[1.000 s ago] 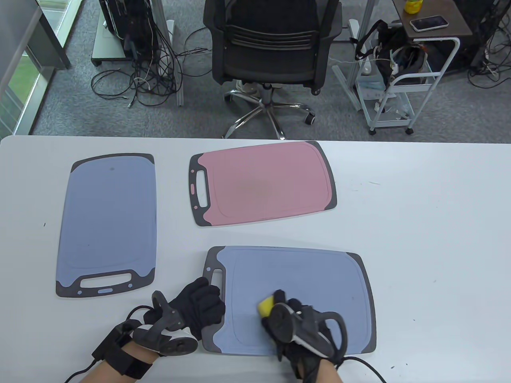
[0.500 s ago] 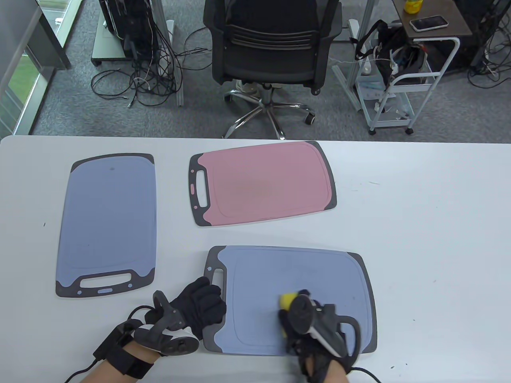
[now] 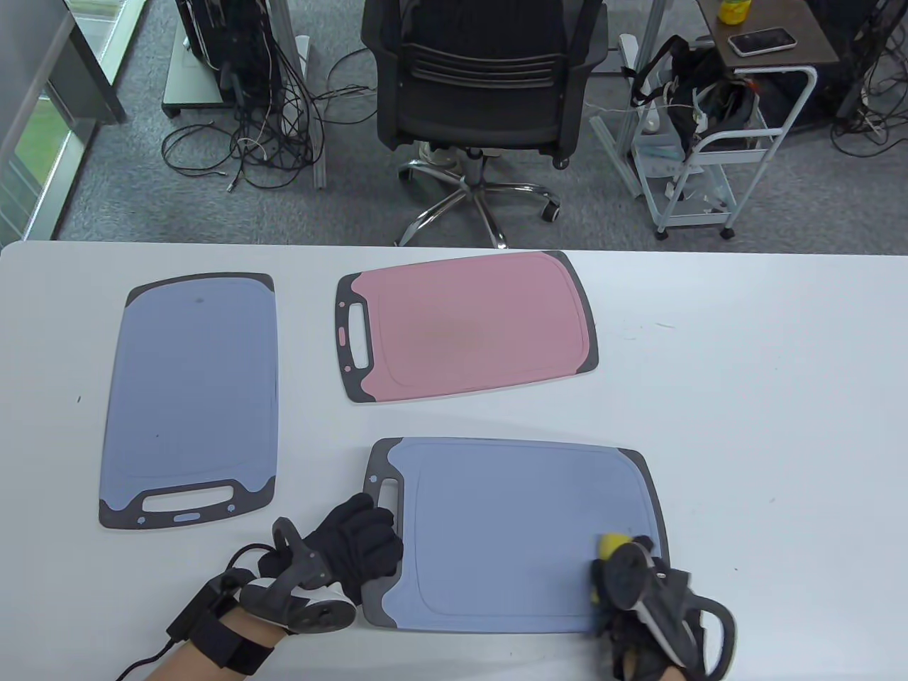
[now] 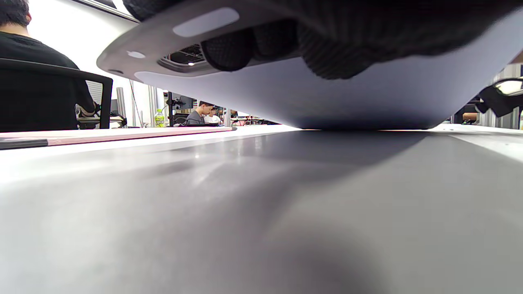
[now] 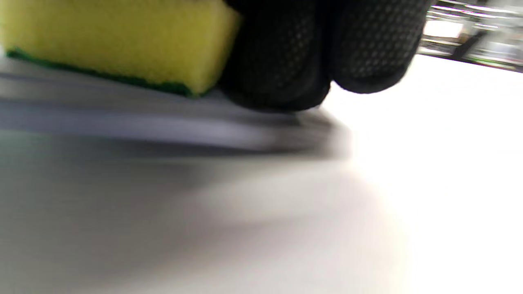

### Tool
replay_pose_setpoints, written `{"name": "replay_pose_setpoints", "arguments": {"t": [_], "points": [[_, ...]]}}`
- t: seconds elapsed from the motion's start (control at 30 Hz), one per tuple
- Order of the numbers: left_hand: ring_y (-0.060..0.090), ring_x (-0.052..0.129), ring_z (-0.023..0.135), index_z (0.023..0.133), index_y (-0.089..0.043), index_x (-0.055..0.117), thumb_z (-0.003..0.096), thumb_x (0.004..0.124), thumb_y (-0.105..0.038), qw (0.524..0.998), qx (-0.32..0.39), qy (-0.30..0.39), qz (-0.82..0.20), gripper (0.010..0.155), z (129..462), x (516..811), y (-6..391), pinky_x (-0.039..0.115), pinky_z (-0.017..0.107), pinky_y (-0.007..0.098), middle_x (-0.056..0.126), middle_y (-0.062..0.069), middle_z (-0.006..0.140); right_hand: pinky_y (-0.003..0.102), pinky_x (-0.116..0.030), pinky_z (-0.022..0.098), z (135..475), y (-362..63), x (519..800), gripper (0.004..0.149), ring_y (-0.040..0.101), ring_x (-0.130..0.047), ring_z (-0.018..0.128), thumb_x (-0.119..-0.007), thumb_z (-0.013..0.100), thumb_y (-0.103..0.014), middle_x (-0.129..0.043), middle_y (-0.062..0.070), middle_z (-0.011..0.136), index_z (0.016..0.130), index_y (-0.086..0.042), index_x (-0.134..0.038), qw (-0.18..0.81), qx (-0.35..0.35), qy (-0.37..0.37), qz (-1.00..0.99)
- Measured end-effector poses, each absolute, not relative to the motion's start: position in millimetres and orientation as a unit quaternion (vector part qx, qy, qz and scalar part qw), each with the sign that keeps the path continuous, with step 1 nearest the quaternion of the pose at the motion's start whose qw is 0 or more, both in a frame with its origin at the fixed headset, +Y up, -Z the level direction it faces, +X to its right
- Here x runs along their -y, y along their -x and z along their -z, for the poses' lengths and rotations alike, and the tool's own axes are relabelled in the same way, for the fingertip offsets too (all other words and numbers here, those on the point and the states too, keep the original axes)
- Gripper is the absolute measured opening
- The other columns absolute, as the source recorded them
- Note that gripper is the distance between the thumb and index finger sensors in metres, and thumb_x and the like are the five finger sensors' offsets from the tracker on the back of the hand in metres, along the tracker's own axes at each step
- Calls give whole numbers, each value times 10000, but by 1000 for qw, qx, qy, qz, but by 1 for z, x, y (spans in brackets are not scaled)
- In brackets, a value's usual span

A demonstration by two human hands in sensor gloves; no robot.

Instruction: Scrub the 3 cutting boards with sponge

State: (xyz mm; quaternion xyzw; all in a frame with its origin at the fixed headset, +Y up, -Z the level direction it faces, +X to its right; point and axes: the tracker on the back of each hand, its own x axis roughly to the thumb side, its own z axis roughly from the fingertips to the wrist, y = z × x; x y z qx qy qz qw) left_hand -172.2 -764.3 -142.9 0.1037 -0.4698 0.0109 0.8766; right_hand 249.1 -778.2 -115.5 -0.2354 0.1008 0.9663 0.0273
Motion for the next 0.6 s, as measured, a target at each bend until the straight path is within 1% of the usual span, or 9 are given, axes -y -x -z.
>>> {"name": "replay_pose_setpoints", "arguments": {"t": [0.1,0.17,0.2,0.23,0.3,0.37,0.43,0.53,0.6], "points": [[249,758,986,930,-281,610,577,832,-425,876,471,-105,-11,442,142,764,171,581,764,585,732,-46,937,457,-791,421,111,-258,783,770,231,-915,473,-693,501,-577,-840,132,710,1037,-30,-612,87,-90,247,-961],[252,749,992,930,-279,611,577,834,-418,879,466,-101,-19,441,144,764,173,571,767,586,730,-32,940,481,-786,432,117,-238,777,760,263,-917,490,-678,497,-562,-838,166,721,1035,-30,-614,10,-94,216,-972],[248,750,994,930,-283,610,576,834,-419,880,464,-104,-19,440,144,764,174,571,768,584,730,-34,941,443,-803,437,121,-222,772,760,215,-922,496,-653,500,-585,-835,129,726,1042,-54,-602,-24,-99,165,-981],[250,754,988,929,-282,613,576,834,-421,877,468,-105,-18,439,144,765,173,574,766,585,733,-48,937,430,-808,436,126,-197,769,769,197,-920,497,-651,508,-602,-832,116,725,1046,-56,-594,21,-98,91,-991],[250,755,989,928,-282,614,576,835,-421,878,467,-105,-18,439,144,765,174,575,766,584,734,-47,937,459,-777,454,129,-149,762,766,227,-897,508,-680,501,-588,-815,133,737,1058,-70,-592,62,-97,20,-993],[249,757,987,928,-283,615,577,835,-421,878,467,-104,-17,438,144,765,173,577,766,584,735,-47,937,446,-782,457,123,-81,753,768,208,-894,510,-659,507,-601,-812,116,741,1066,-82,-579,26,-78,-99,-992],[248,761,986,927,-283,619,572,841,-422,878,467,-104,-17,440,144,765,173,580,765,584,739,-48,934,424,-796,459,113,-33,747,764,181,-897,510,-628,505,-616,-814,89,742,1070,-104,-577,-7,-44,-190,-981],[247,764,984,926,-283,620,573,842,-424,877,468,-106,-16,441,143,765,173,584,763,583,741,-49,934,420,-800,463,104,-10,743,761,174,-900,512,-642,500,-623,-822,77,746,1073,-125,-591,-1,-40,-200,-979],[249,764,984,927,-283,619,572,843,-424,877,468,-105,-16,443,143,765,173,584,763,583,741,-48,934,404,-811,453,111,-33,746,758,152,-905,501,-639,494,-638,-828,51,745,1072,-149,-596,-1,-42,-167,-985]]}}
